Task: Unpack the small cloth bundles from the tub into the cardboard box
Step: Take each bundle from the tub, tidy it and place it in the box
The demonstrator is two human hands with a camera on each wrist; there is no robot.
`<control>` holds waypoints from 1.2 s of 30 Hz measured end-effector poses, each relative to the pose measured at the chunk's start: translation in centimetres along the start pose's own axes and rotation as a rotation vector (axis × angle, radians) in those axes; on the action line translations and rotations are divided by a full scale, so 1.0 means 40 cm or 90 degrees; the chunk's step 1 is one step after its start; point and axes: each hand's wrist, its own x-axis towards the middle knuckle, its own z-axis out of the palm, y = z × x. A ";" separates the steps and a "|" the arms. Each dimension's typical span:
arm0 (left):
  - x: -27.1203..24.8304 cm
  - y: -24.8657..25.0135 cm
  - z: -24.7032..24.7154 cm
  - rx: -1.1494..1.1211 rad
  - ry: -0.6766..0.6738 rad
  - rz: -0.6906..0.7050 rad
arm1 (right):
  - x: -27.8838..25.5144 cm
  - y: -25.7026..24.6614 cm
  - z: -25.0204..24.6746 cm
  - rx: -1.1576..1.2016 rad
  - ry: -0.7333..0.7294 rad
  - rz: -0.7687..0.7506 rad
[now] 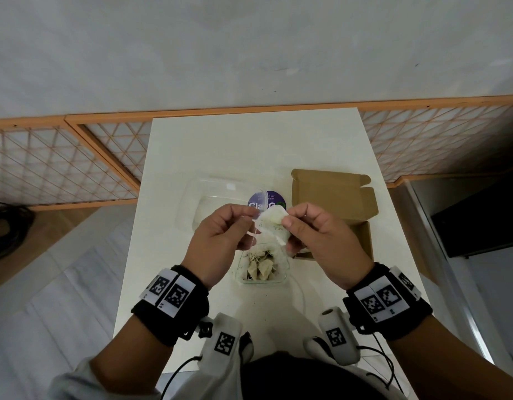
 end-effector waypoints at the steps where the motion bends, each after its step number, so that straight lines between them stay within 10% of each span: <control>1: -0.004 0.001 -0.002 0.024 -0.005 0.029 | 0.000 -0.002 0.001 0.028 -0.006 0.012; 10: -0.025 0.030 0.008 0.079 -0.055 0.173 | 0.008 -0.004 0.016 0.247 -0.085 0.144; 17: -0.020 0.044 -0.001 0.148 -0.014 0.189 | 0.021 0.007 0.008 0.140 -0.016 0.165; 25: -0.018 0.039 -0.016 0.225 -0.068 0.131 | -0.001 -0.042 0.011 -0.197 -0.002 -0.096; 36: -0.032 0.076 -0.063 0.366 -0.031 0.128 | 0.001 -0.032 0.009 -0.215 -0.045 -0.120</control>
